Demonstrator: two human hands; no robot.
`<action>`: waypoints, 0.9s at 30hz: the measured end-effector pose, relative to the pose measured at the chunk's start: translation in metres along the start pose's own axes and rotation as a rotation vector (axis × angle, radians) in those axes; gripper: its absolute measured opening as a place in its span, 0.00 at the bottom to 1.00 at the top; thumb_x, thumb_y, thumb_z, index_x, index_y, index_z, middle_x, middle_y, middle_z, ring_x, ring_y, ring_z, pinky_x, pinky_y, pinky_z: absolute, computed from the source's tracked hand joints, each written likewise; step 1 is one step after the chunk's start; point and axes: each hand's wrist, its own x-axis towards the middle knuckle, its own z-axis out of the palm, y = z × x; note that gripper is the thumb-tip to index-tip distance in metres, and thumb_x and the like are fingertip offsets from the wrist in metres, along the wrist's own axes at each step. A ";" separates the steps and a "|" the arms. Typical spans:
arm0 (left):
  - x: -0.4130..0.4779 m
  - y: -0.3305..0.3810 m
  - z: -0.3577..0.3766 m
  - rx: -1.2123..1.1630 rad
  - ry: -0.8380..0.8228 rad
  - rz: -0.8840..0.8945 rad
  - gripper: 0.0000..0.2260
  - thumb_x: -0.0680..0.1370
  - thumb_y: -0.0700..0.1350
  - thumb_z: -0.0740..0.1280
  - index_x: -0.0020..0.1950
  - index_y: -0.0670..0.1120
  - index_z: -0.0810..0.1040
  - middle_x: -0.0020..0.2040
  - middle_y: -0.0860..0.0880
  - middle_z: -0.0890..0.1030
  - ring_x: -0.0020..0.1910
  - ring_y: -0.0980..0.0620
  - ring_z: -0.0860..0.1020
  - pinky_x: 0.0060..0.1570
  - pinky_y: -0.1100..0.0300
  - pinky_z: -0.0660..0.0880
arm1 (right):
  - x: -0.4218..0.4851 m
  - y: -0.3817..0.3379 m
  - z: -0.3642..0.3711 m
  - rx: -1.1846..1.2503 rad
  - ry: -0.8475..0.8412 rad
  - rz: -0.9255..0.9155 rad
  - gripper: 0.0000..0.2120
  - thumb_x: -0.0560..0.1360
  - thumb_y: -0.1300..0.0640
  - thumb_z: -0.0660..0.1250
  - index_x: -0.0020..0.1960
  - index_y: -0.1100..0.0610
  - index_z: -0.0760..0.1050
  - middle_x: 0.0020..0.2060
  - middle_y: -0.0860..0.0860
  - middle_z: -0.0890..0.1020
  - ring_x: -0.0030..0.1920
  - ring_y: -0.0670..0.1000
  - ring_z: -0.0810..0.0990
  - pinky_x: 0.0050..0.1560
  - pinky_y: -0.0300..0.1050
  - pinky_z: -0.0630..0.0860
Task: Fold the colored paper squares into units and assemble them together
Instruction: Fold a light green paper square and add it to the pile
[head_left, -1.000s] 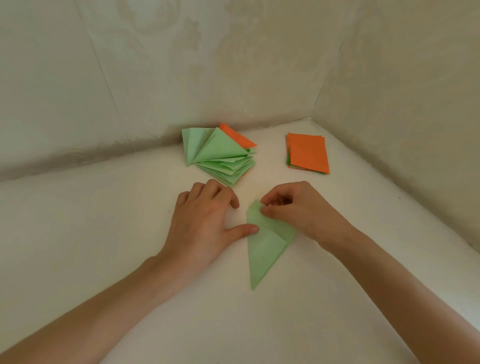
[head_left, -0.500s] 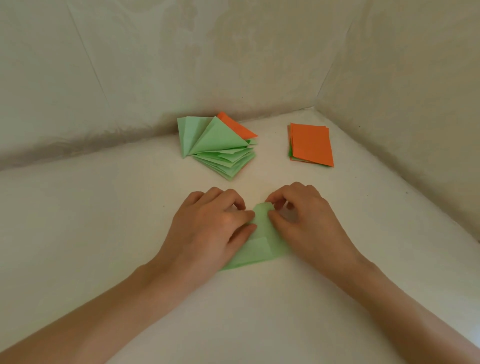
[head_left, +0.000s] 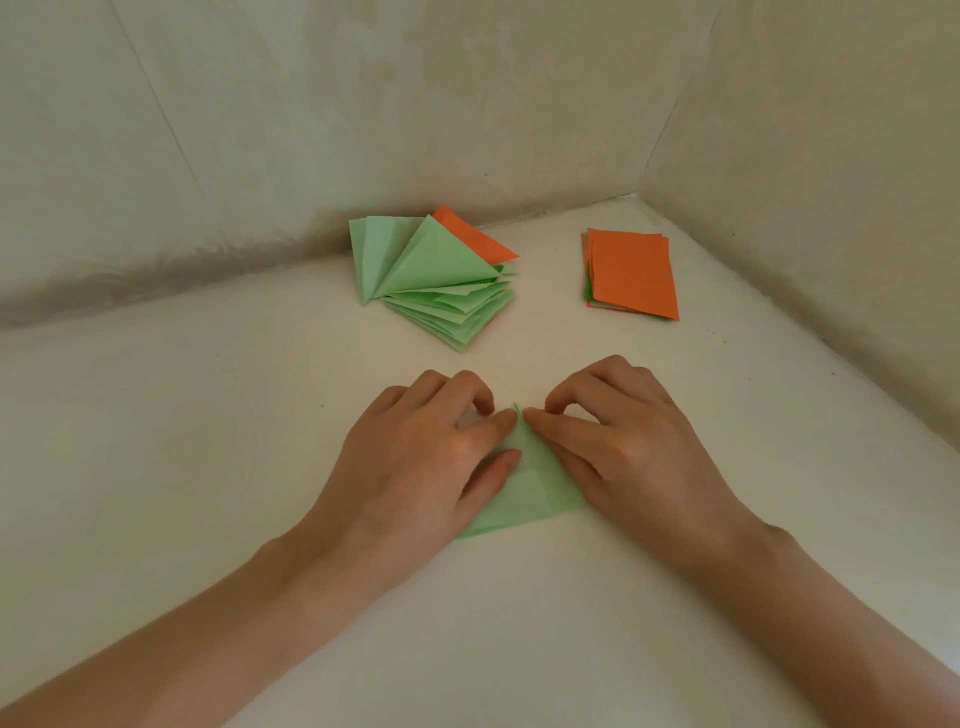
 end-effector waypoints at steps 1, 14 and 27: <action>0.000 0.000 0.000 0.000 -0.001 0.001 0.18 0.76 0.54 0.57 0.53 0.48 0.83 0.45 0.50 0.78 0.40 0.48 0.76 0.35 0.55 0.73 | 0.000 0.000 0.000 -0.004 -0.008 -0.006 0.07 0.73 0.62 0.65 0.45 0.60 0.82 0.39 0.52 0.80 0.40 0.56 0.76 0.37 0.47 0.68; 0.000 -0.001 0.000 0.008 -0.014 0.012 0.18 0.76 0.54 0.57 0.52 0.48 0.83 0.45 0.51 0.78 0.40 0.49 0.76 0.34 0.57 0.72 | 0.000 -0.002 -0.005 0.010 -0.093 0.031 0.16 0.71 0.60 0.57 0.49 0.59 0.82 0.43 0.52 0.80 0.44 0.57 0.76 0.40 0.47 0.71; 0.003 -0.001 0.002 0.083 -0.044 0.048 0.21 0.77 0.53 0.54 0.59 0.46 0.80 0.47 0.48 0.76 0.41 0.47 0.74 0.38 0.54 0.73 | -0.014 -0.013 -0.015 -0.058 -0.169 0.178 0.20 0.70 0.57 0.55 0.55 0.58 0.81 0.49 0.52 0.80 0.51 0.55 0.72 0.51 0.47 0.67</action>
